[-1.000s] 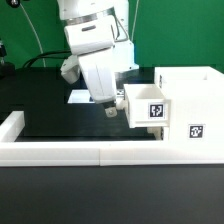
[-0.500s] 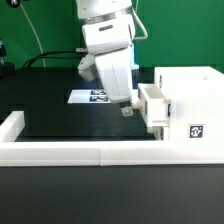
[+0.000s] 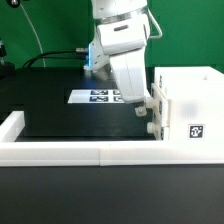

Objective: Assemble drawer

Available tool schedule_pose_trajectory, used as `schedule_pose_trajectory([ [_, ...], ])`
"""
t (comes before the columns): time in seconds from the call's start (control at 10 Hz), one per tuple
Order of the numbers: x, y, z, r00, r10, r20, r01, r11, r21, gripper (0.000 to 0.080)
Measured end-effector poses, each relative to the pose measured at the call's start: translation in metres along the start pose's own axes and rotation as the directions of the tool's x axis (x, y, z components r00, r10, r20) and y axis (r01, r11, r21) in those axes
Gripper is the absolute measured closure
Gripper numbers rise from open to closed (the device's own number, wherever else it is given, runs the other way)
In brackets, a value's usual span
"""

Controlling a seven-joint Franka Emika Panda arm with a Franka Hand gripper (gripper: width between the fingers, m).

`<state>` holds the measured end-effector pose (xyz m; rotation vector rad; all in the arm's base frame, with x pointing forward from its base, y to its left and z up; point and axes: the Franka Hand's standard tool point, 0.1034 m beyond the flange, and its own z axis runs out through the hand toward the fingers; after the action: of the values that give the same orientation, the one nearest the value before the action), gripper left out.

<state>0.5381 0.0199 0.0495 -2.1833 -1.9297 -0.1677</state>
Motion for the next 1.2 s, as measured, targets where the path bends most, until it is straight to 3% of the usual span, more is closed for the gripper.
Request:
schedule_pose_trajectory([
  [0.3, 0.0086, 0.0015, 0.0000, 1.000, 0.016, -0.002, -0.016, 1.000, 0.009, 0.0150],
  [1.2, 0.0060, 0.0021, -0.0003, 1.000, 0.028, -0.001, -0.028, 1.000, 0.008, 0.0150],
])
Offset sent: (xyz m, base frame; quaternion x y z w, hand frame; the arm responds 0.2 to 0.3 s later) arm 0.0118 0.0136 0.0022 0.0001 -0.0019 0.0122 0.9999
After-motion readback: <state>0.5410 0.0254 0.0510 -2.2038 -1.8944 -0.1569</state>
